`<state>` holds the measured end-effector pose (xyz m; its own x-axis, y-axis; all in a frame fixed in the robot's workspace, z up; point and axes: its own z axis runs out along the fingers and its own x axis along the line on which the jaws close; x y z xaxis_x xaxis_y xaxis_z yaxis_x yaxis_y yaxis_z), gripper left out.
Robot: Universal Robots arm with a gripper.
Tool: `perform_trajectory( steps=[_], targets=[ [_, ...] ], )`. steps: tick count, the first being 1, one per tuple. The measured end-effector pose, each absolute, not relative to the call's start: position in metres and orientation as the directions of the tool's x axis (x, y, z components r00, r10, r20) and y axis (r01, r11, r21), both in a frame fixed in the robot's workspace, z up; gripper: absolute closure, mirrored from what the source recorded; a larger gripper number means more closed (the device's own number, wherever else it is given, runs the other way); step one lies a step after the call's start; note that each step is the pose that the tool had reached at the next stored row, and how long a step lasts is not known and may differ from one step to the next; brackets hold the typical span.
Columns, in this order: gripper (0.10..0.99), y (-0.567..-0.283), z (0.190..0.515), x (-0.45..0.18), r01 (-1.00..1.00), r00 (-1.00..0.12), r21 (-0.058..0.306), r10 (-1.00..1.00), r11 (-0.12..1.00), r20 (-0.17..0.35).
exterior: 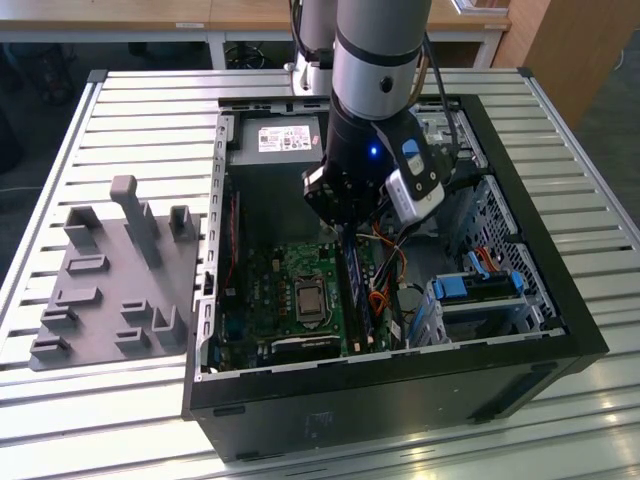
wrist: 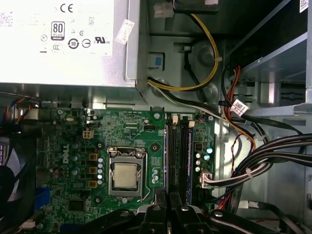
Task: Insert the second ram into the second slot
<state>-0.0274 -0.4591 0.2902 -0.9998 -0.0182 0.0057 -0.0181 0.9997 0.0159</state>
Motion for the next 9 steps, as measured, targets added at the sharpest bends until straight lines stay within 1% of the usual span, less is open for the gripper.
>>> perform_trajectory(
  steps=[9],
  targets=[
    [0.949, -0.4591, 0.2874, -0.0274, -0.018, -1.0, 0.016, -0.018, 1.0, 0.006]
  ],
)
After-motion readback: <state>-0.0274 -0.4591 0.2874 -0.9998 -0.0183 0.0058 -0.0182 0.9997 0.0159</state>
